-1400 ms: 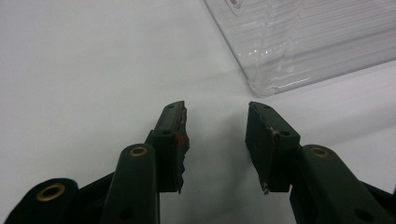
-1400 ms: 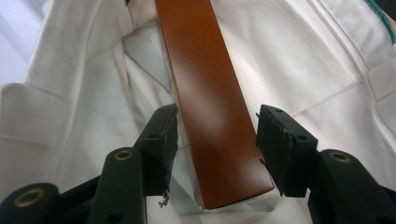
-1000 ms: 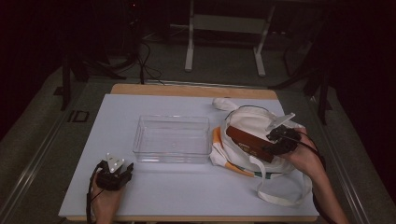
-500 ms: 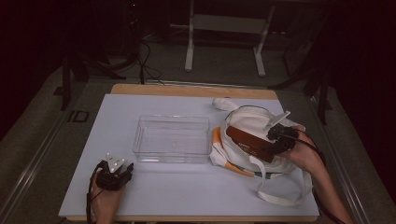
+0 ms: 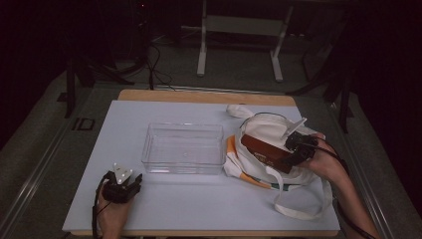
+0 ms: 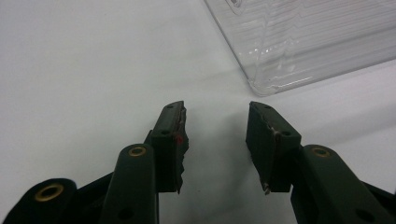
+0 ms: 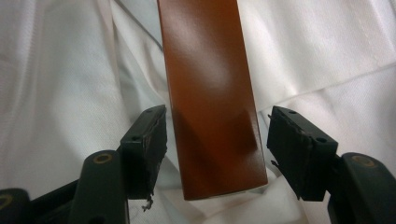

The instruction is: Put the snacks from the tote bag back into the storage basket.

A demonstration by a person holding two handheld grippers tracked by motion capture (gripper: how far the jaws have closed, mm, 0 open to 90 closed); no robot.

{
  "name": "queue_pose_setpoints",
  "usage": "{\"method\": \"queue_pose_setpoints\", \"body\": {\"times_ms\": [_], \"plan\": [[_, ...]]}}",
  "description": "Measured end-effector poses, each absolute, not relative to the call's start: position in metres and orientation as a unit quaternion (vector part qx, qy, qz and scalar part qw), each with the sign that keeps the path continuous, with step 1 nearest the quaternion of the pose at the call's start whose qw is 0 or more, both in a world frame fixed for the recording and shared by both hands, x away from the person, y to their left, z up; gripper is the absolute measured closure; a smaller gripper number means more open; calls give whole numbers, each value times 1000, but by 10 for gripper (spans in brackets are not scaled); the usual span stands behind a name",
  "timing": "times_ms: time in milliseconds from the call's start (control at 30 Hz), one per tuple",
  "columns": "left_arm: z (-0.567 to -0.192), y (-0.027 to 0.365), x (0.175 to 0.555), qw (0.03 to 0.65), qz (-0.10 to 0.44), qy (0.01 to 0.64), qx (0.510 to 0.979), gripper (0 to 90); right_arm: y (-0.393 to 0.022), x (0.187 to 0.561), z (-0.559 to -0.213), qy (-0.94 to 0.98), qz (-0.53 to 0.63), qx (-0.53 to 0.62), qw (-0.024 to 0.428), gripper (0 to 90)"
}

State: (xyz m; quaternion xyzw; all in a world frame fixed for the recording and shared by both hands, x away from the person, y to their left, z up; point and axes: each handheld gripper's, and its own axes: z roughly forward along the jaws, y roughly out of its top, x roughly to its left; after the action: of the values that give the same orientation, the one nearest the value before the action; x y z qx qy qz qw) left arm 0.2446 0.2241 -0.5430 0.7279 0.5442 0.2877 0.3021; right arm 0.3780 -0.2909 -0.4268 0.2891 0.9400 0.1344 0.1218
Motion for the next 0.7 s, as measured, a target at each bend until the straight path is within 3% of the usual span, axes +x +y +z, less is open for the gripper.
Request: {"method": "queue_pose_setpoints", "body": {"times_ms": [700], "plan": [[-543, 224, 245, 300, 289, 543, 729, 580, -298, 389, -433, 948, 101, 290, 83, 340]]}}
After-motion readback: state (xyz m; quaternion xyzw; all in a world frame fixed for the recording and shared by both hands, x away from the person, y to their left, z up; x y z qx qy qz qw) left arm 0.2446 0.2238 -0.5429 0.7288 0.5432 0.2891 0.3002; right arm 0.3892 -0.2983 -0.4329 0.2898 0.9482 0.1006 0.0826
